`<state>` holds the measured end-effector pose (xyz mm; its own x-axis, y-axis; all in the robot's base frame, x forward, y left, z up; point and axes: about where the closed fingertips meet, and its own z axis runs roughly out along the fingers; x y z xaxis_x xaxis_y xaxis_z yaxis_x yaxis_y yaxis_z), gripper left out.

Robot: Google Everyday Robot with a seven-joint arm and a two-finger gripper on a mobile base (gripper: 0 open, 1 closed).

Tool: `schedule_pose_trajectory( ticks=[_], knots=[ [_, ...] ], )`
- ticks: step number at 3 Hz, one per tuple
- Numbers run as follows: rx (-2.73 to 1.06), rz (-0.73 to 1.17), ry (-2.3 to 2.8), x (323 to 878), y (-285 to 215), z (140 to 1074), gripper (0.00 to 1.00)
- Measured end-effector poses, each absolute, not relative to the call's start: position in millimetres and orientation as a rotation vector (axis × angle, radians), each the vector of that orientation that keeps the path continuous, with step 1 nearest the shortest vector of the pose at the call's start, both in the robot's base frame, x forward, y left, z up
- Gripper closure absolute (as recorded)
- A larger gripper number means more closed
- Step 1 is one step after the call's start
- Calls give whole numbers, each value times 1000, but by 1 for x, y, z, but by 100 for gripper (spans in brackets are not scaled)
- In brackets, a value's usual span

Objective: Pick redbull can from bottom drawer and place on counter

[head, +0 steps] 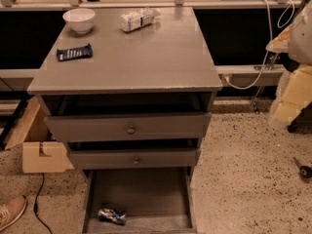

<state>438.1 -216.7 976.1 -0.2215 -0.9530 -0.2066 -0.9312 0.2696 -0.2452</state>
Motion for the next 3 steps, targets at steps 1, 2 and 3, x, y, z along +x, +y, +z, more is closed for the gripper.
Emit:
schedule_pose_trajectory(
  ticks=[1,2,3],
  knots=[
    [-1725,-98,2232,438,-217,976,0],
    [-1719,-23,2216,441,-208,945,0],
    [-1702,94,2186,445,-179,891,0]
  ],
)
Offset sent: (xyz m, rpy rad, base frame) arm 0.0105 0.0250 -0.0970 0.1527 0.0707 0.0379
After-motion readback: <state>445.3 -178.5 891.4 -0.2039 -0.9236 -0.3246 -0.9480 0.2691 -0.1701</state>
